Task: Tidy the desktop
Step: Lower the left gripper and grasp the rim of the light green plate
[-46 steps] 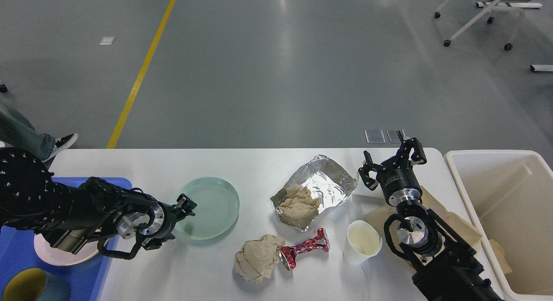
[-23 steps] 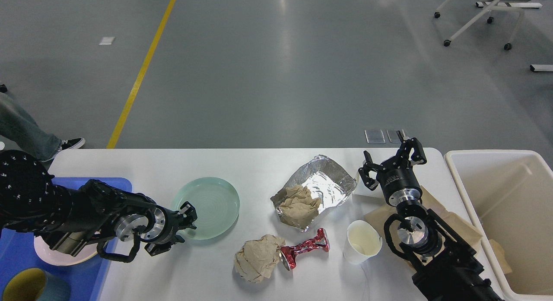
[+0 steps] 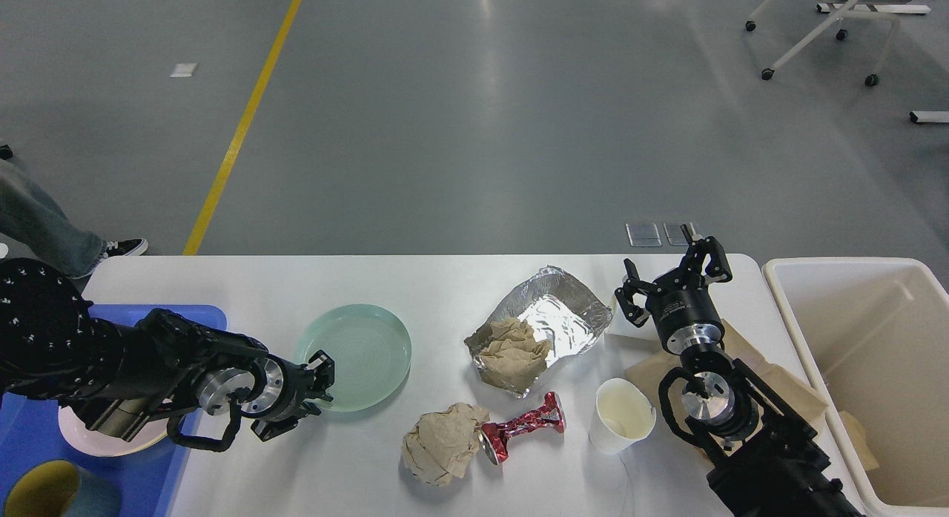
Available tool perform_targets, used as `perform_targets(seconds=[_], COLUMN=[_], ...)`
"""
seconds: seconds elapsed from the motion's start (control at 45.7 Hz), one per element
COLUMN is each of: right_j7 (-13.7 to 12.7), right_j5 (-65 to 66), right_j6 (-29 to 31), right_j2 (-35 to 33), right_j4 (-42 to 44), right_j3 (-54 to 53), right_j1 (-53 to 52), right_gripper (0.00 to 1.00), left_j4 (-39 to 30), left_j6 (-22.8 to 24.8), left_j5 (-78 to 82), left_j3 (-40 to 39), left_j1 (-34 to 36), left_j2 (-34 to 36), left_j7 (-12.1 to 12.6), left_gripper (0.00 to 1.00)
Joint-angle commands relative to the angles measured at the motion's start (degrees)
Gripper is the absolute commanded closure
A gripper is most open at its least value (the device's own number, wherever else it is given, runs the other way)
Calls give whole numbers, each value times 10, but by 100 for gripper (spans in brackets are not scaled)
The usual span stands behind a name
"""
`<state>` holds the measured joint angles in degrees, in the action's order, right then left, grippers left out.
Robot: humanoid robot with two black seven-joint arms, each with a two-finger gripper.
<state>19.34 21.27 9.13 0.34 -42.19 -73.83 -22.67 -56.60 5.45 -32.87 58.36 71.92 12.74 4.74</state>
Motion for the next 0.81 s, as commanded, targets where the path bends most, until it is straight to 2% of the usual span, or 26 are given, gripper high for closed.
perform_targets(seconds=[0.0,0.131,0.481,0.656,0.722,0.788], right_j7=[0,0,0,0,0,0], right_j5=[0,0,0,0,0,0], right_j6=[0,0,0,0,0,0], right_j2=[0,0,0,-1,0,0], right_j4=[0,0,0,0,0,0], right_j3=[0,0,0,0,0,0], right_j1=[0,0,0,0,0,0], right_gripper=[0,0,0,0,0,0], left_j4=[0,0,-3,-5,-6,-5], left_j6=[0,0,0,3,14,21], left_j5=[-3,-3,-4,-4,-4,-4], left_j3=[0,1,5,5,5,5], left_j1=[0,0,2,0,0,1], left_j2=[0,0,0,0,0,1], left_j7=[1,1,1,1,1,1], left_gripper=[78,83,86,93,99,100])
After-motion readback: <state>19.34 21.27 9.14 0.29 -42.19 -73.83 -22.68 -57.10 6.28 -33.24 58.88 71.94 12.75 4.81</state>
